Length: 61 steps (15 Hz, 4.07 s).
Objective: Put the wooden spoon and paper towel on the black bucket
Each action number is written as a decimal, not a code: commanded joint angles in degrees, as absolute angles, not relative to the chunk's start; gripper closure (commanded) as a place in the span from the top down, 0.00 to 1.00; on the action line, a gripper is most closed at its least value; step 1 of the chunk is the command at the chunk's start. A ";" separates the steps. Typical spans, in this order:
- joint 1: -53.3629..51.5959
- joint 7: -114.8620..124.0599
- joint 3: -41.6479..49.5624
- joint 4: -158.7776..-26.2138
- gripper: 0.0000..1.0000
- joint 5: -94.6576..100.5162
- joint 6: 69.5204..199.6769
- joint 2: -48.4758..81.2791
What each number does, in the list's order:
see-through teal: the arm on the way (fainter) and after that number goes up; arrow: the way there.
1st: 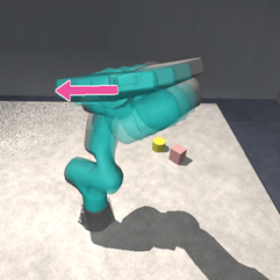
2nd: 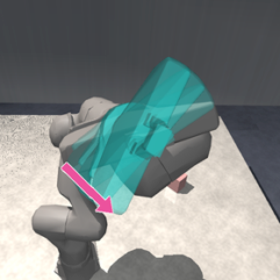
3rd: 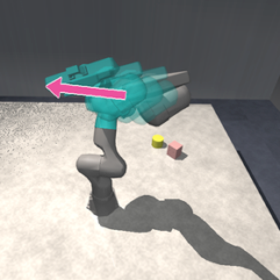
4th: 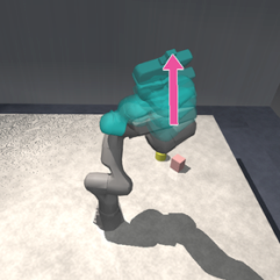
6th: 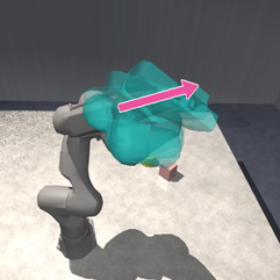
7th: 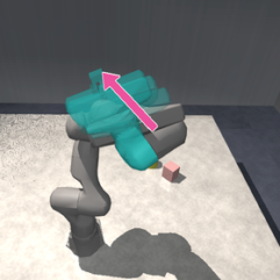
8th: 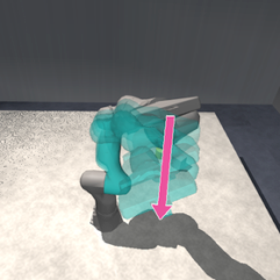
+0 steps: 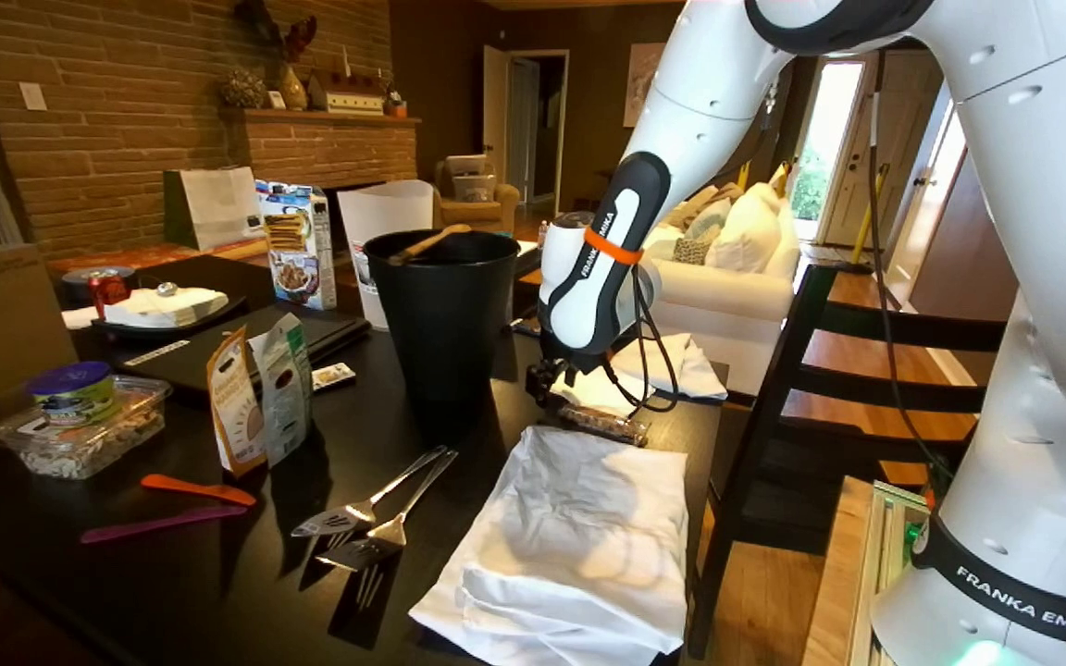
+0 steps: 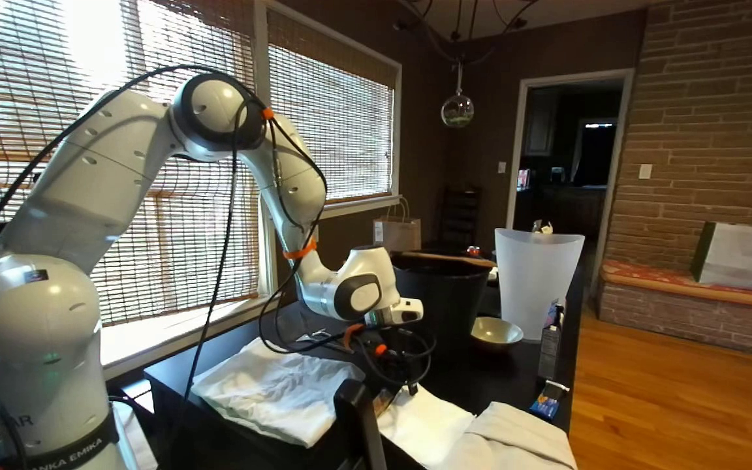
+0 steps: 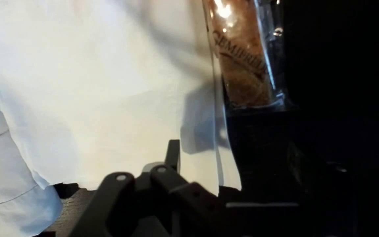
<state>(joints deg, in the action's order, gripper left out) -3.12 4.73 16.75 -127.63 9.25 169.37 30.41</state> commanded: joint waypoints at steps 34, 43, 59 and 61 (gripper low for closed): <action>2.72 18.61 13.21 -108.34 0.03 9.81 123.07 7.25; 3.14 22.90 9.97 -100.85 0.02 8.00 119.30 7.85; 2.96 31.51 10.20 -80.19 0.03 7.12 108.44 18.37; 2.62 34.20 10.00 -75.59 0.03 6.60 105.27 21.20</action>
<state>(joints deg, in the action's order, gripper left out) 2.57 30.62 10.61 -84.58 7.82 110.86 15.77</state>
